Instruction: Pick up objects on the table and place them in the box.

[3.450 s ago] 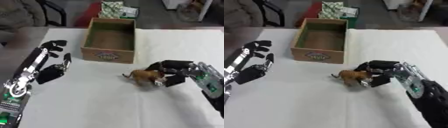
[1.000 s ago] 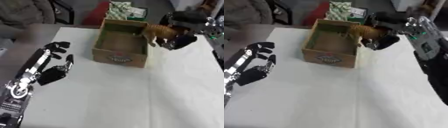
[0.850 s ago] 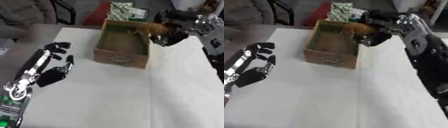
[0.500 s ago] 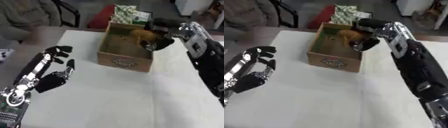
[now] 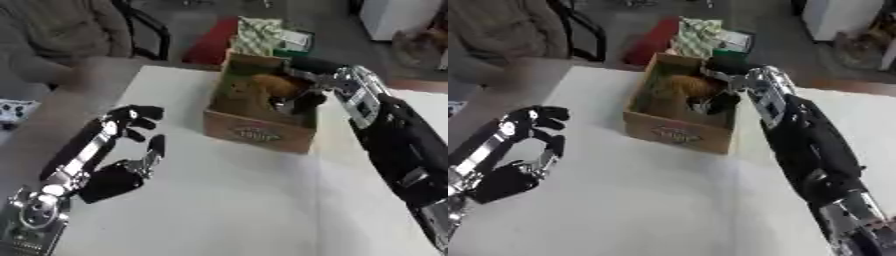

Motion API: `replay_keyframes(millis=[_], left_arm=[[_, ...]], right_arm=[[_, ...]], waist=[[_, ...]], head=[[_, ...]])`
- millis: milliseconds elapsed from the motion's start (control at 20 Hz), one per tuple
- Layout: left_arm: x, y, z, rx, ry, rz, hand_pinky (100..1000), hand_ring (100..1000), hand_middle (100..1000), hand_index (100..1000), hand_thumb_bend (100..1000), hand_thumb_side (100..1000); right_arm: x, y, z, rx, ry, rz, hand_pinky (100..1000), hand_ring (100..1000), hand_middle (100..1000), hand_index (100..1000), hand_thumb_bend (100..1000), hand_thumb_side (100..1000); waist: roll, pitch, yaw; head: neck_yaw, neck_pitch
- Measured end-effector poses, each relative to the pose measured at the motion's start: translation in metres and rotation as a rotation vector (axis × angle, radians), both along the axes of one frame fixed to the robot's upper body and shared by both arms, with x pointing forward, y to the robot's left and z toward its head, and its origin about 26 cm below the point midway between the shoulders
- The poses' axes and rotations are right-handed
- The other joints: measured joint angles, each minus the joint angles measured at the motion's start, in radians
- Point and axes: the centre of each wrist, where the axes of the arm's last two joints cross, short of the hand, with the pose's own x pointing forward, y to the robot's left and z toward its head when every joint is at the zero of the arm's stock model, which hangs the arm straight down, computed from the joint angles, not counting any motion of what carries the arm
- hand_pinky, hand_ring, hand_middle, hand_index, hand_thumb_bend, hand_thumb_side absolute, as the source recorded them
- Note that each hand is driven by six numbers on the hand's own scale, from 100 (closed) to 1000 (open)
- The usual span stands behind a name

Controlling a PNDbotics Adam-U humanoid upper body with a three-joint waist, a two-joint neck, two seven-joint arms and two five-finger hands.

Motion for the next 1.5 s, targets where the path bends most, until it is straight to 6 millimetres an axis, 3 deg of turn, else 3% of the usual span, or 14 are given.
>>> replay_keyframes(millis=[350,500,1050,1400,1450,1500], left_arm=[[-0.002,-0.011,0.001,0.003,0.012,-0.061,720,797,781,882,100,543],[-0.002,-0.011,0.001,0.004,0.015,-0.065,721,797,781,882,100,546],[-0.003,-0.014,0.0,0.016,0.029,-0.09,722,799,782,882,100,551],[-0.003,-0.015,0.0,0.022,0.032,-0.101,722,799,782,883,100,553],[-0.003,-0.015,0.0,0.023,0.033,-0.101,722,799,782,883,100,553],[-0.003,-0.015,0.0,0.023,0.033,-0.101,722,799,782,883,100,554]], right_arm=[[0.003,0.011,-0.026,0.021,0.047,-0.087,606,448,387,558,100,261],[0.0,0.015,-0.048,0.002,0.085,-0.108,613,464,417,583,100,268],[0.0,0.023,-0.056,-0.067,0.057,-0.123,626,500,488,660,100,293],[0.0,0.025,-0.056,-0.083,0.043,-0.115,692,650,685,802,100,328],[0.0,0.025,-0.056,-0.089,0.044,-0.115,711,685,718,827,100,366],[0.0,0.025,-0.056,-0.096,0.046,-0.113,741,730,758,864,100,462]], waist=[[0.002,0.003,0.014],[0.005,0.004,0.017],[0.014,-0.001,0.012],[0.014,-0.001,0.011],[0.014,-0.001,0.011],[0.014,-0.001,0.01]], head=[[-0.019,-0.005],[-0.021,-0.006],[-0.029,-0.006],[-0.029,-0.01],[-0.029,-0.01],[-0.029,-0.01]])
